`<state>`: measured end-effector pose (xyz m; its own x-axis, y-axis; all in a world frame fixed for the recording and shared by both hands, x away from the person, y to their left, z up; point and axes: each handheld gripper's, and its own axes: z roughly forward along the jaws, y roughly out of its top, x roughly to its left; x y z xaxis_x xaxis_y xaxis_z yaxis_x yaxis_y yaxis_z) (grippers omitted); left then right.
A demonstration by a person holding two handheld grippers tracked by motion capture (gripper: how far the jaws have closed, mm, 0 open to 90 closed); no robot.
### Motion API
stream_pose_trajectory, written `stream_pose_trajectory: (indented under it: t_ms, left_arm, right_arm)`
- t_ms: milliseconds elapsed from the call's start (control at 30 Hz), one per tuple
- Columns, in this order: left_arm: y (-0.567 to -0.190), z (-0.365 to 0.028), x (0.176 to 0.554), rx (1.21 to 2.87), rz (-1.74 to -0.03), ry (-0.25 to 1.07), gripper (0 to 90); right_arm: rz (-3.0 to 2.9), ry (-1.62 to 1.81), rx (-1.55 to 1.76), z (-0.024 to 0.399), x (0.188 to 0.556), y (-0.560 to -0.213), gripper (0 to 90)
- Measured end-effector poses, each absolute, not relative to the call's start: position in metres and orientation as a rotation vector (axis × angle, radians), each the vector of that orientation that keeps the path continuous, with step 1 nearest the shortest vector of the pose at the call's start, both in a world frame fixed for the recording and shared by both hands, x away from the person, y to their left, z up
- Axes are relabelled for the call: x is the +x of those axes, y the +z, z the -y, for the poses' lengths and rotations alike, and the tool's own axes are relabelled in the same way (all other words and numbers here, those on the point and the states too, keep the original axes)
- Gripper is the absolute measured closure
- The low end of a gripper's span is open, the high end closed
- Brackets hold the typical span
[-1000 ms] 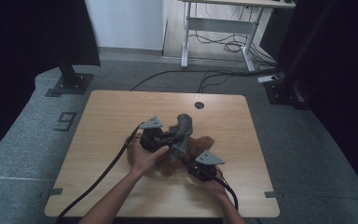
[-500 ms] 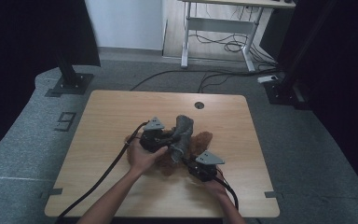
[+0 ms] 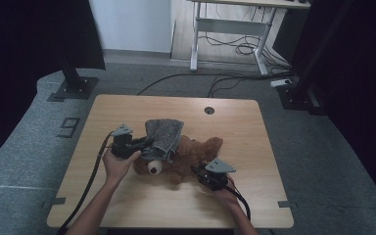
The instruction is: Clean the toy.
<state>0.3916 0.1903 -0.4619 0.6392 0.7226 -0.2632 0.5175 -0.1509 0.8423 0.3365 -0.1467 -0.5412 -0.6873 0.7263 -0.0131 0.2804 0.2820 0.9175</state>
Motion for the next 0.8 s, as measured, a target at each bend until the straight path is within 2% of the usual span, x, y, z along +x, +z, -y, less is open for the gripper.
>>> stream_pose_trajectory:
  t_ms: [100,233,533,600,800]
  left_arm:
    - [-0.467,-0.186,0.387,1.829,-0.981,0.257,76.7]
    - [-0.474,-0.188,0.381,1.817,-0.977,0.248,77.2]
    - [-0.48,-0.187,0.366,1.821,-0.935,0.252,77.9]
    - [-0.481,-0.188,0.364,1.812,-0.931,0.24,77.9]
    - [-0.484,-0.191,0.355,1.807,-0.914,0.224,78.0]
  right_arm:
    - [-2.129,1.385,0.904,0.147,0.336,-0.541,66.1]
    - [-2.136,1.428,0.9,0.157,0.335,-0.533,55.5]
    - [-1.979,1.541,0.931,0.191,0.33,-0.489,36.5]
    - [-1.942,1.542,0.962,0.197,0.334,-0.481,29.8]
    - [-2.002,1.55,1.034,0.206,0.366,-0.477,24.6]
